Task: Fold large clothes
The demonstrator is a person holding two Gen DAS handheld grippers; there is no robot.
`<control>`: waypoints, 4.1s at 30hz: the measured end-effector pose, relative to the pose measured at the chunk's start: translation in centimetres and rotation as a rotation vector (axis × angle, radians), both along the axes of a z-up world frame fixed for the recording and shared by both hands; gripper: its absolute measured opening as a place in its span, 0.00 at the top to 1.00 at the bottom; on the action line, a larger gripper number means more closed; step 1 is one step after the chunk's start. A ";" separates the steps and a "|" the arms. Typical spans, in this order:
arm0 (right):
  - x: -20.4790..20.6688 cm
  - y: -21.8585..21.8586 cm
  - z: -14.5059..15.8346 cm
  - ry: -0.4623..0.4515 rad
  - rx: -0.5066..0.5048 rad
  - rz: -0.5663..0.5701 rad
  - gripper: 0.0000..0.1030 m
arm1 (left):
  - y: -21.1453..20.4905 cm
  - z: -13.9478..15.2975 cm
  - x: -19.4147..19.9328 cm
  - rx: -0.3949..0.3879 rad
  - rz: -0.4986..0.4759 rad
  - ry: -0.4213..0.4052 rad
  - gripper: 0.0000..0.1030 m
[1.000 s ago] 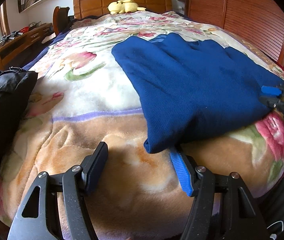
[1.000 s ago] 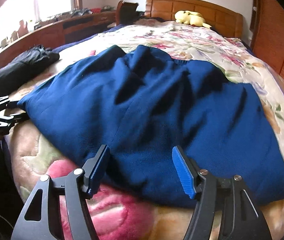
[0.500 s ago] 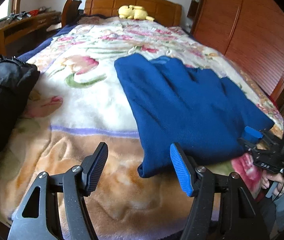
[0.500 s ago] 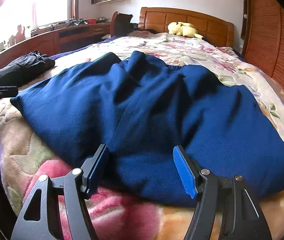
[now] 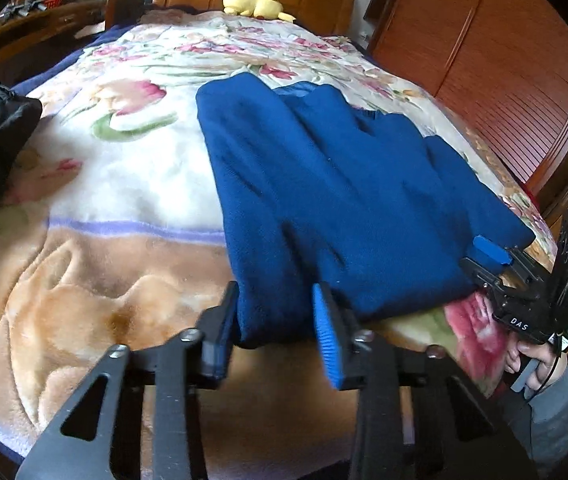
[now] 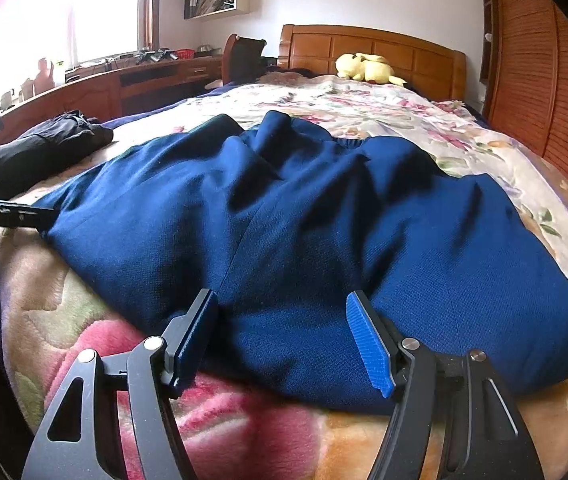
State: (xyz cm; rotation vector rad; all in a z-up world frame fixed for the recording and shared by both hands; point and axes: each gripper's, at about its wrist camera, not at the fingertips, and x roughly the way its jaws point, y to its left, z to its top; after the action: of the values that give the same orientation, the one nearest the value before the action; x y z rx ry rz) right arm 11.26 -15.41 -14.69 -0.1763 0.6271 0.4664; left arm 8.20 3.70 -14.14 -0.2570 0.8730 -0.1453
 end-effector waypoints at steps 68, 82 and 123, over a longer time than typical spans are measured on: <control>6.5 -16.9 7.7 0.180 0.008 -0.175 0.38 | -13.0 6.6 8.8 0.129 -0.260 -0.155 0.62; 5.6 -16.4 8.1 0.142 -0.055 -0.128 0.81 | -13.7 5.3 9.5 0.106 -0.288 -0.134 0.62; -1.0 -20.6 6.0 0.162 0.069 -0.233 0.50 | -19.4 -0.5 28.6 0.316 -0.259 0.008 0.32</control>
State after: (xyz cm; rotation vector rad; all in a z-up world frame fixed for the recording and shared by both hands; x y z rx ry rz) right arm 10.24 -36.06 -8.70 0.0008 0.7793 0.2776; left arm 36.76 -15.74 -14.68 0.1520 0.9211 -0.2433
